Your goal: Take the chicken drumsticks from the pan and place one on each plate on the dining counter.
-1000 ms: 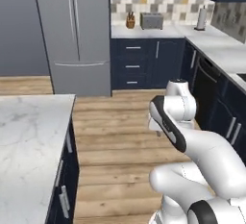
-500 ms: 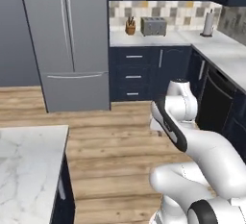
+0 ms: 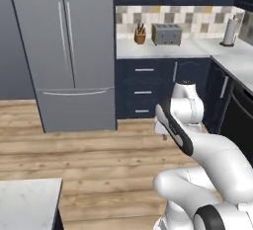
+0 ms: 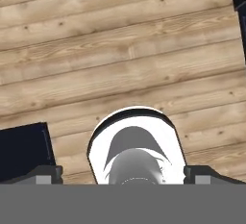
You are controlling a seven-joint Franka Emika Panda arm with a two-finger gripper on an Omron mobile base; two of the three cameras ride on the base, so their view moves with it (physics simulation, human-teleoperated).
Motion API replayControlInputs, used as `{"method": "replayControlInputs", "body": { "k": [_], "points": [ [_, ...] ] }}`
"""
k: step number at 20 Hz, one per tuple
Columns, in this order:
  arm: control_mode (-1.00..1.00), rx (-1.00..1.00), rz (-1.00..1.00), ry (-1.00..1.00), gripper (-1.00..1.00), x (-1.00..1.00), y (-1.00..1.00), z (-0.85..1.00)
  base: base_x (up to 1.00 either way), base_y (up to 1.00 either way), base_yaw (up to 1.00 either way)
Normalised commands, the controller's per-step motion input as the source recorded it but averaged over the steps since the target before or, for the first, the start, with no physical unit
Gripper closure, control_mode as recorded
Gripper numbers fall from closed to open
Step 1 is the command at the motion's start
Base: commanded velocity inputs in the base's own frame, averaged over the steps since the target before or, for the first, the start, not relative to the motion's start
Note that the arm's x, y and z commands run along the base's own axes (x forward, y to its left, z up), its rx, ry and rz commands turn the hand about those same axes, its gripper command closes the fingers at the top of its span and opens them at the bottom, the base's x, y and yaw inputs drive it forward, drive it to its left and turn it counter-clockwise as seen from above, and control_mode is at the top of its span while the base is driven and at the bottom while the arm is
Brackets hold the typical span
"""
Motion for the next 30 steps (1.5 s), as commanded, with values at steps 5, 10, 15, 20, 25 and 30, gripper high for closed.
{"method": "replayControlInputs", "body": {
  "k": [5, 10, 15, 20, 25, 30],
  "points": [
    [1.00, 0.00, 0.00, 0.00, -1.00, 0.00, 0.00, 0.00, 1.00, 0.02, 0.21],
    [1.00, 0.00, 0.00, 0.00, -1.00, 0.00, 0.00, 0.00, 1.00, 0.00, 0.39],
    [1.00, 0.00, 0.00, 0.00, -1.00, 0.00, 0.00, 0.00, 1.00, 0.00, 0.61],
    [1.00, 0.00, 0.00, 0.00, -1.00, 0.00, 0.00, 0.00, 0.99, 0.00, 0.64],
    [1.00, 0.00, 0.00, 0.00, -1.00, 0.00, 0.00, 0.00, 1.00, 0.00, 0.60],
    [1.00, 0.00, 0.00, 0.00, -1.00, 0.00, 0.00, 0.00, 1.00, 0.00, 0.56]
  ]
}}
